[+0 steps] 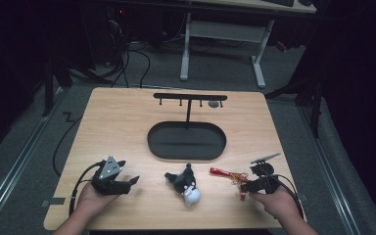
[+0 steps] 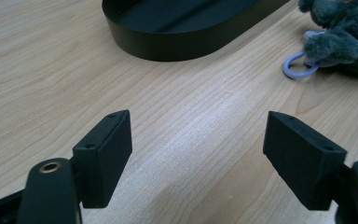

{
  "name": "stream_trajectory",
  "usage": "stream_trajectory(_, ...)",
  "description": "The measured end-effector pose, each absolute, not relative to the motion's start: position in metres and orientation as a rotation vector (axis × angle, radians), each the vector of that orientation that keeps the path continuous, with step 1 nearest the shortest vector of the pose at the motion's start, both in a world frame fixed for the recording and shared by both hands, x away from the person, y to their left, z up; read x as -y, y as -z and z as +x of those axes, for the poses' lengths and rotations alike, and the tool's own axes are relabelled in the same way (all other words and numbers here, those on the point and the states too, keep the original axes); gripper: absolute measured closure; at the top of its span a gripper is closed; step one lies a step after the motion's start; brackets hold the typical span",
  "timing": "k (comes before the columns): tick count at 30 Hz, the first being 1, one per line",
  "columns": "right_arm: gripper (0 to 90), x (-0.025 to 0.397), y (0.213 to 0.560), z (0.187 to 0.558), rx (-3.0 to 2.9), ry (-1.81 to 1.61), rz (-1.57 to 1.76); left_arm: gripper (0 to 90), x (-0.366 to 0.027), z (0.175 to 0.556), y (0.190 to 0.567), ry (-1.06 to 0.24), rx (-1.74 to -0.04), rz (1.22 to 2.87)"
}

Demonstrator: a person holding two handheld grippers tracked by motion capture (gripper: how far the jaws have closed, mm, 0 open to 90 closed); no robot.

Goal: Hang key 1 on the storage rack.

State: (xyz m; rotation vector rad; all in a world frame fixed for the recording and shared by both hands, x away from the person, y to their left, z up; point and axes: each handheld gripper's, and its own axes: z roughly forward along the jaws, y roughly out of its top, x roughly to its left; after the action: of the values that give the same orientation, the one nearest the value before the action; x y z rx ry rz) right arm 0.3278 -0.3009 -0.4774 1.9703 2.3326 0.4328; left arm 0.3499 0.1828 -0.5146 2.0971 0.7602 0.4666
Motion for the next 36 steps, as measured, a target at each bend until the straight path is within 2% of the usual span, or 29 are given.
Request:
stream_trajectory(8,51.2,0.302,0.483,0.334,-2.328,-0.423,2.037,24.2,-0.183,0.349,0.514,-0.465,-0.757,2.099)
stream_trajectory(15,61.2,0.294,0.488,0.338,-2.369,-0.389,1.997,24.2,-0.183,0.349,0.515,-0.46,-0.751,2.102)
stream_trajectory(30,63.3,0.289,0.488,0.341,-2.453,-0.348,1.874,24.6,-0.182,0.349,0.515,-0.458,-0.739,2.109)
stream_trajectory(36,64.1,0.29,0.472,0.342,-2.512,-0.319,1.788,24.6,-0.182,0.349,0.515,-0.452,-0.743,2.098)
